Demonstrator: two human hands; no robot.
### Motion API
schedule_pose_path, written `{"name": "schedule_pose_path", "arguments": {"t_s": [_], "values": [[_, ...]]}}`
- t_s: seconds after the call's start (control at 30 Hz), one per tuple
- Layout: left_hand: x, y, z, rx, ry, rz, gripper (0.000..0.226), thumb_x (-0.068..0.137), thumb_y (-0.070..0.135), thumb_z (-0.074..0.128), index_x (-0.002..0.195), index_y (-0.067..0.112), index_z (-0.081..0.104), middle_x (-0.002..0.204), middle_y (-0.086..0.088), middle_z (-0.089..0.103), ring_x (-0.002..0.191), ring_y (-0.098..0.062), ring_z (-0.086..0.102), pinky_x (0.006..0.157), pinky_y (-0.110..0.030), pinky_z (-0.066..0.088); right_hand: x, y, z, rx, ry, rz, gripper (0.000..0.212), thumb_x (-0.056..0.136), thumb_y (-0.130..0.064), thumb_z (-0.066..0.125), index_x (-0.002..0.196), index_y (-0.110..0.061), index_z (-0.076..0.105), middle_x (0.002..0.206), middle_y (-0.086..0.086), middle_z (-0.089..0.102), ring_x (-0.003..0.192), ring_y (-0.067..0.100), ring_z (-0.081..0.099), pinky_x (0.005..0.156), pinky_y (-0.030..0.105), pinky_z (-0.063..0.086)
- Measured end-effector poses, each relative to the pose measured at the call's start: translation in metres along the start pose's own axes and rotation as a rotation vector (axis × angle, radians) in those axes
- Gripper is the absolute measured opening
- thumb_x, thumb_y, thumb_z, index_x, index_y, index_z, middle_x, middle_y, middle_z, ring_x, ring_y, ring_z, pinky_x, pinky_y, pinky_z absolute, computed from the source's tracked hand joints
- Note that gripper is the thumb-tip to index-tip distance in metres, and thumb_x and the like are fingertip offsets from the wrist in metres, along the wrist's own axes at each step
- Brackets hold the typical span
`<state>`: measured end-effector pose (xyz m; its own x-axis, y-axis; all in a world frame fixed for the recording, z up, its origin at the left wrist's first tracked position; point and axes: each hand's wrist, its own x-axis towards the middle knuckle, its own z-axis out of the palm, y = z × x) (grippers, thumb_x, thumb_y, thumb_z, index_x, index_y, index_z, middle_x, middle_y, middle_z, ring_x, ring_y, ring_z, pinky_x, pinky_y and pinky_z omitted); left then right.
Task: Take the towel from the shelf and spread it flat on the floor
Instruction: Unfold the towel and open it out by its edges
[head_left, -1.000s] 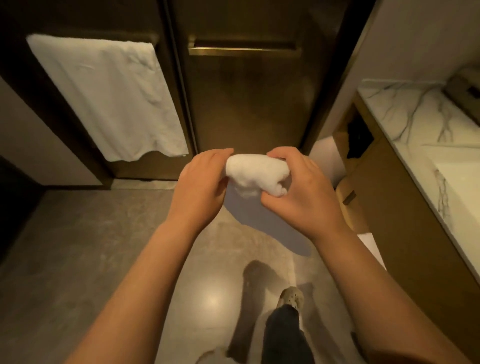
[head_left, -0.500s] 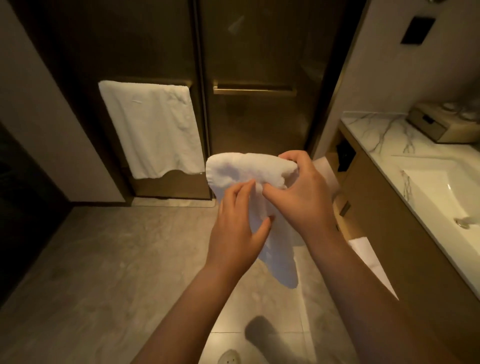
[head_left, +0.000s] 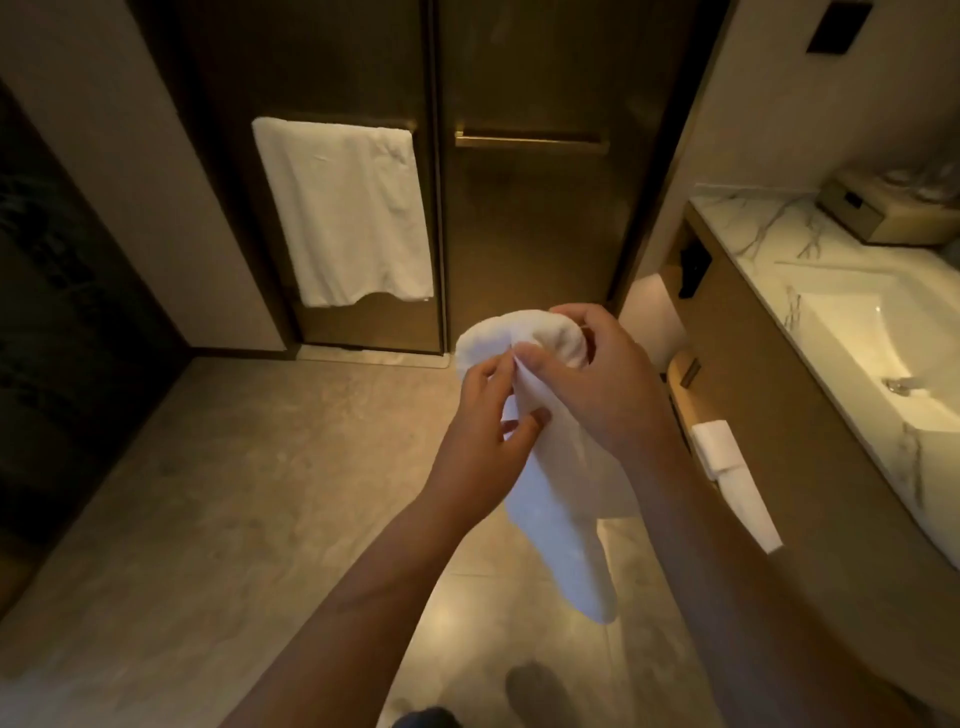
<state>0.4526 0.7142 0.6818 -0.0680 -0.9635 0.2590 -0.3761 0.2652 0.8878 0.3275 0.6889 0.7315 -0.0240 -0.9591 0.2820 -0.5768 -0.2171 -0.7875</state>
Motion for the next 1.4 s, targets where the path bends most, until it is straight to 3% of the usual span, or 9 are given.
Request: {"name": "schedule_pose_path", "arguments": {"t_s": [0.2,0.37,0.6,0.7,0.83,0.9,1.03,1.2,1.4], "values": [[-0.024,-0.002,-0.055,-0.108,-0.131,0.0,0.046,0.093,0.018,0.052,0.136,0.031,0.043,0.137,0.016,0.03,0.116,0.021,0.029,0.086,-0.011,0.044,-0.044,-0.032,0.022,0.161,0.046,0.004,0.035,0.09,-0.039,0.061,0.122,-0.026,0.055,0.099,-0.025,0.055,0.087,-0.01,0.055,0.065,0.001,0.042],[-0.046,-0.018,-0.12,-0.197,-0.15,0.006,0.046,0.091,0.029,0.056,0.134,0.032,0.044,0.136,0.013,0.031,0.107,0.021,0.041,0.076,-0.005,0.045,-0.07,-0.07,0.067,0.236,-0.009,-0.023,0.031,0.093,-0.032,0.059,0.122,-0.037,0.053,0.101,-0.034,0.056,0.094,-0.021,0.053,0.067,-0.003,0.04],[-0.078,-0.055,-0.225,-0.079,-0.071,0.002,0.038,0.092,0.031,0.051,0.129,0.034,0.045,0.129,0.019,0.037,0.111,0.019,0.039,0.08,-0.003,0.041,-0.11,-0.125,0.166,0.25,-0.045,-0.074,0.056,0.092,-0.023,0.058,0.142,-0.039,0.037,0.105,-0.062,0.038,0.105,-0.031,0.041,0.075,-0.006,0.034],[-0.09,-0.064,-0.248,-0.032,-0.009,0.019,0.035,0.094,0.026,0.045,0.126,0.039,0.043,0.118,0.021,0.042,0.104,0.023,0.04,0.075,0.004,0.035,-0.128,-0.14,0.197,0.164,-0.031,-0.135,0.071,0.091,-0.019,0.062,0.15,-0.029,0.022,0.116,-0.053,0.036,0.108,-0.029,0.039,0.081,-0.004,0.034],[-0.103,-0.073,-0.262,0.063,0.002,0.008,0.034,0.094,0.033,0.044,0.128,0.038,0.042,0.114,0.022,0.044,0.099,0.026,0.04,0.069,-0.003,0.039,-0.15,-0.146,0.216,0.042,-0.013,-0.113,0.084,0.086,-0.008,0.056,0.151,-0.036,0.01,0.131,-0.006,0.053,0.11,-0.004,0.05,0.085,0.011,0.043],[-0.11,-0.074,-0.264,0.09,0.009,0.008,0.033,0.095,0.034,0.043,0.128,0.033,0.044,0.117,0.016,0.047,0.099,0.024,0.041,0.07,-0.007,0.037,-0.157,-0.146,0.215,0.01,-0.004,-0.118,0.083,0.086,-0.005,0.052,0.151,-0.036,0.011,0.132,0.005,0.053,0.113,0.008,0.053,0.089,0.019,0.046],[-0.125,-0.065,-0.261,0.112,0.042,-0.002,0.029,0.096,0.03,0.041,0.124,0.029,0.046,0.113,0.012,0.053,0.099,0.011,0.05,0.073,-0.009,0.036,-0.168,-0.151,0.204,-0.003,0.022,-0.183,0.073,0.088,0.003,0.048,0.151,-0.024,0.022,0.129,0.014,0.055,0.116,0.019,0.053,0.092,0.021,0.044],[-0.137,-0.043,-0.252,0.18,0.067,0.02,0.033,0.097,0.029,0.042,0.129,0.036,0.043,0.105,0.024,0.049,0.09,0.026,0.044,0.069,0.001,0.033,-0.181,-0.147,0.181,-0.03,0.081,-0.245,0.056,0.093,0.001,0.052,0.145,-0.005,0.033,0.138,0.012,0.052,0.123,0.012,0.05,0.101,0.02,0.04],[-0.144,-0.031,-0.244,0.331,-0.012,0.065,0.039,0.097,0.029,0.04,0.136,0.027,0.037,0.116,0.005,0.059,0.093,-0.002,0.05,0.073,-0.014,0.036,-0.195,-0.137,0.156,-0.023,0.145,-0.248,0.051,0.094,-0.004,0.055,0.142,-0.006,0.04,0.136,0.003,0.055,0.119,0.008,0.053,0.098,0.015,0.042]]}}
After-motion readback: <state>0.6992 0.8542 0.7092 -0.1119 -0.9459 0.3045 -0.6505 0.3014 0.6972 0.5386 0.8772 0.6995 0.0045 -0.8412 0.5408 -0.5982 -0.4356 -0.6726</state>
